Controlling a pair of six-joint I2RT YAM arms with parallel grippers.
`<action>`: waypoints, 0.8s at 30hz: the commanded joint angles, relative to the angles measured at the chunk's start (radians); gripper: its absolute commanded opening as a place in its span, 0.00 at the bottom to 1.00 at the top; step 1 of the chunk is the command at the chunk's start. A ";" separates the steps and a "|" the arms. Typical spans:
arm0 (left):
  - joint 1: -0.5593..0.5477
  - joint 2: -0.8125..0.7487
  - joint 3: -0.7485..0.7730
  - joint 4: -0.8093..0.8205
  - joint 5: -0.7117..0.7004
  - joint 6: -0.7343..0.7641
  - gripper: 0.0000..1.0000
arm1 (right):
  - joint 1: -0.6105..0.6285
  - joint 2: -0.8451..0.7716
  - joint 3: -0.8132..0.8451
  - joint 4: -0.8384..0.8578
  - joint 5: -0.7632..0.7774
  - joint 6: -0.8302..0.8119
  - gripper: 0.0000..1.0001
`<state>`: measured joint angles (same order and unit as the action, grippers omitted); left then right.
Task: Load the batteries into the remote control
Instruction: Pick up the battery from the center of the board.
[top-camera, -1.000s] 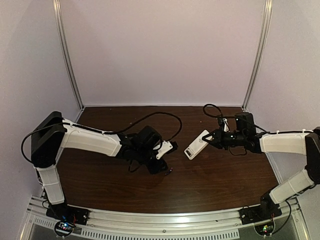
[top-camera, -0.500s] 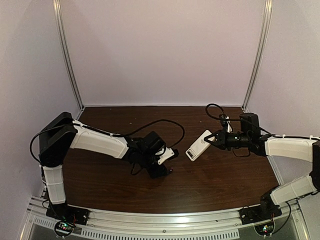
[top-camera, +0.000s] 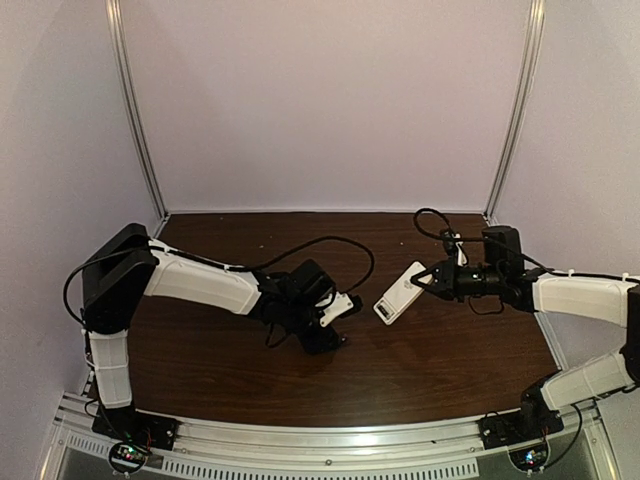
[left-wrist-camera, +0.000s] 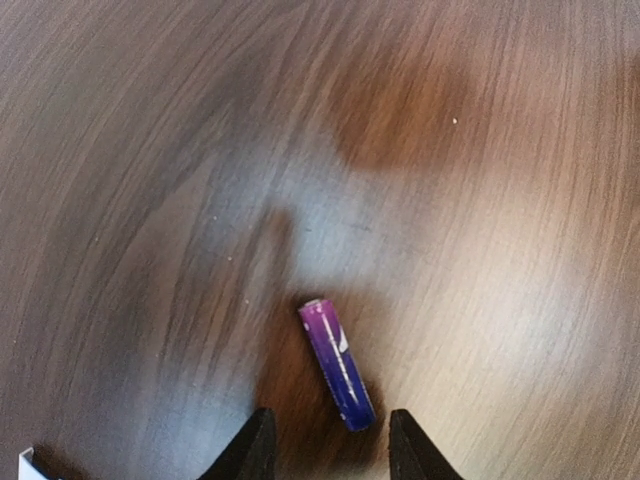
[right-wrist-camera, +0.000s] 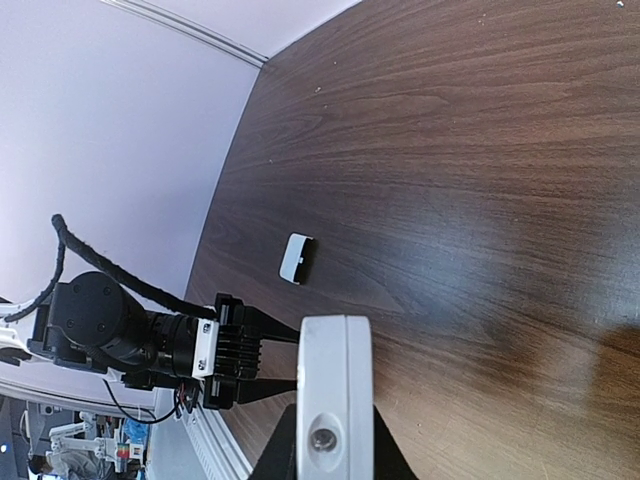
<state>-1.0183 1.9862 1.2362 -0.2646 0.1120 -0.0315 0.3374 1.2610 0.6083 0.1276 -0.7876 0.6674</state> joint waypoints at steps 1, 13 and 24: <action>-0.005 0.038 0.036 0.005 0.014 0.019 0.40 | -0.022 -0.026 -0.013 -0.002 -0.031 -0.020 0.00; -0.005 0.050 0.042 -0.004 -0.020 0.052 0.09 | -0.032 -0.043 -0.014 -0.038 -0.109 -0.043 0.00; -0.007 -0.200 -0.068 -0.036 -0.084 0.128 0.00 | -0.031 -0.063 -0.056 -0.025 -0.203 -0.031 0.00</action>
<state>-1.0183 1.9312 1.2045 -0.2871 0.0593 0.0372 0.3134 1.2160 0.5911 0.0631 -0.9218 0.6270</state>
